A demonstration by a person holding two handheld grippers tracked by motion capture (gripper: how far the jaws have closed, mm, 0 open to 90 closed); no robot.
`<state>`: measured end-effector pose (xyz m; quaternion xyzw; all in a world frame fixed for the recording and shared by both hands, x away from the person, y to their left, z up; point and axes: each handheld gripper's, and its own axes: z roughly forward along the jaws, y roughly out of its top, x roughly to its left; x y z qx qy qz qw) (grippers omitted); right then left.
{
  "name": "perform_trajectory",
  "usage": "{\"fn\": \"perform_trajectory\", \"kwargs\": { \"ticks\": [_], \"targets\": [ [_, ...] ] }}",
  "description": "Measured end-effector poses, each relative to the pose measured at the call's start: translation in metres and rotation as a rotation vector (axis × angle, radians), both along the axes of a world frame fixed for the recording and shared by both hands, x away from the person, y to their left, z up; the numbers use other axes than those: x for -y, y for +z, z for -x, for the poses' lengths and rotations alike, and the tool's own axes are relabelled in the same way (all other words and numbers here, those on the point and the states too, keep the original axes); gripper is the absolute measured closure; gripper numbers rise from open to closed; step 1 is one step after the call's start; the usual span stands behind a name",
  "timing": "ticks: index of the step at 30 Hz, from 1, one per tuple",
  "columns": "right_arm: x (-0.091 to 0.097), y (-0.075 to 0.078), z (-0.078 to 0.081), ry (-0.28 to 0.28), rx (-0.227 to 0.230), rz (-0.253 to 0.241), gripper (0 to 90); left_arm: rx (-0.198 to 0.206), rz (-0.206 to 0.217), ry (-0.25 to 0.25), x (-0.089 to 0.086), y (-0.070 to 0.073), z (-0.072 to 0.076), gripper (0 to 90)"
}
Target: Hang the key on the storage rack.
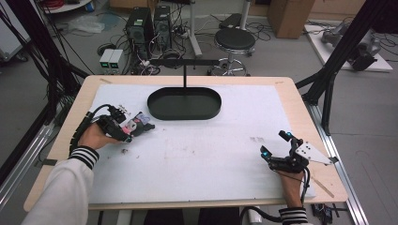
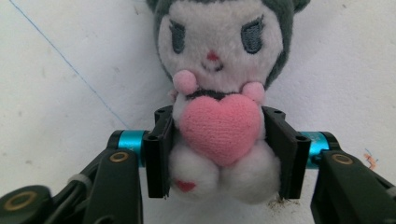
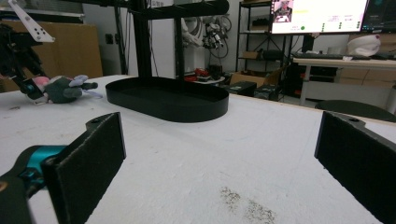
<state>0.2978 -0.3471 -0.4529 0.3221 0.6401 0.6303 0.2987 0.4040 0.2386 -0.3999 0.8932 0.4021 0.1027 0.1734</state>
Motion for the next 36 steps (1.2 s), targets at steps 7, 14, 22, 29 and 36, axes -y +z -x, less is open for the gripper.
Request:
{"fn": "perform_trajectory", "kwargs": {
  "ticks": [7,14,22,29,36],
  "targets": [
    [0.000,0.000,0.000,0.003,0.002,0.004,0.8,0.006,-0.005,0.014,0.001,0.002,0.002,55.4],
    [0.000,0.000,0.000,0.002,0.003,0.003,0.8,0.020,-0.005,0.033,-0.001,0.004,0.003,56.8],
    [0.000,0.000,0.000,0.002,0.002,0.004,0.8,0.070,0.034,0.036,-0.006,0.012,0.005,56.7],
    [0.000,0.000,0.000,0.001,0.002,0.005,0.8,0.128,0.112,0.047,-0.011,0.023,0.008,56.7],
    [0.000,0.000,0.000,0.000,0.002,0.005,0.8,0.198,0.203,0.079,-0.016,0.034,0.010,56.7]
  ]
}}
